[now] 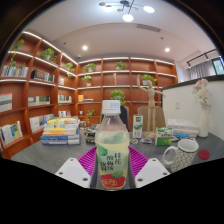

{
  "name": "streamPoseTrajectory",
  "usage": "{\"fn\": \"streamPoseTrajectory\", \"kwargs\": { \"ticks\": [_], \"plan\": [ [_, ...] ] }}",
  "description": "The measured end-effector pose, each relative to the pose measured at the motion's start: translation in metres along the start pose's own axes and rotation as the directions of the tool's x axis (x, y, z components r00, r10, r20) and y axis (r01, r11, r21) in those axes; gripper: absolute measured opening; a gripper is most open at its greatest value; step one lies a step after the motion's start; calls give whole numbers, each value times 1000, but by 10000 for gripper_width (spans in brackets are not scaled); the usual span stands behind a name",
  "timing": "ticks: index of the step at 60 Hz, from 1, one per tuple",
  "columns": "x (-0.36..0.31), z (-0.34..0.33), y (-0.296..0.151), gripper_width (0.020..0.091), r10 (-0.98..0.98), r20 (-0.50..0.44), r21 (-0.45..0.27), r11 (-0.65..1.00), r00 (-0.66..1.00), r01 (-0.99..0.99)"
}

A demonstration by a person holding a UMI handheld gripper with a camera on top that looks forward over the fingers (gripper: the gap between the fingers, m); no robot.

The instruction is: Pour water

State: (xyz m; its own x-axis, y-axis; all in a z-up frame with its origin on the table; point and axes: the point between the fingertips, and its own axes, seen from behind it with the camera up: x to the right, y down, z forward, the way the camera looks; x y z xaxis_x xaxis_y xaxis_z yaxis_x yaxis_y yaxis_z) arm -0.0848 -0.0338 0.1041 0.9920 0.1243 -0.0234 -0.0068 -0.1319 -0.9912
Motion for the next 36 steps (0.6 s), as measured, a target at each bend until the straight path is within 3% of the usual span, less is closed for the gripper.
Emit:
{"fn": "streamPoseTrajectory", "kwargs": {
  "ticks": [4, 8, 9, 18, 27, 36],
  "plan": [
    [0, 0, 0, 402, 2, 4, -3, 1000, 1000, -2],
    [7, -1, 2, 406, -3, -2, -5, 1000, 1000, 3],
    [8, -2, 2, 368, -1, -6, -6, 1000, 1000, 1],
    [12, -6, 2, 366, 62, -12, -25, 998, 998, -62],
    [30, -13, -11, 367, 379, -8, -16, 925, 925, -379],
    [55, -14, -27, 369, 723, 8, 6, 691, 691, -723]
  ]
}}
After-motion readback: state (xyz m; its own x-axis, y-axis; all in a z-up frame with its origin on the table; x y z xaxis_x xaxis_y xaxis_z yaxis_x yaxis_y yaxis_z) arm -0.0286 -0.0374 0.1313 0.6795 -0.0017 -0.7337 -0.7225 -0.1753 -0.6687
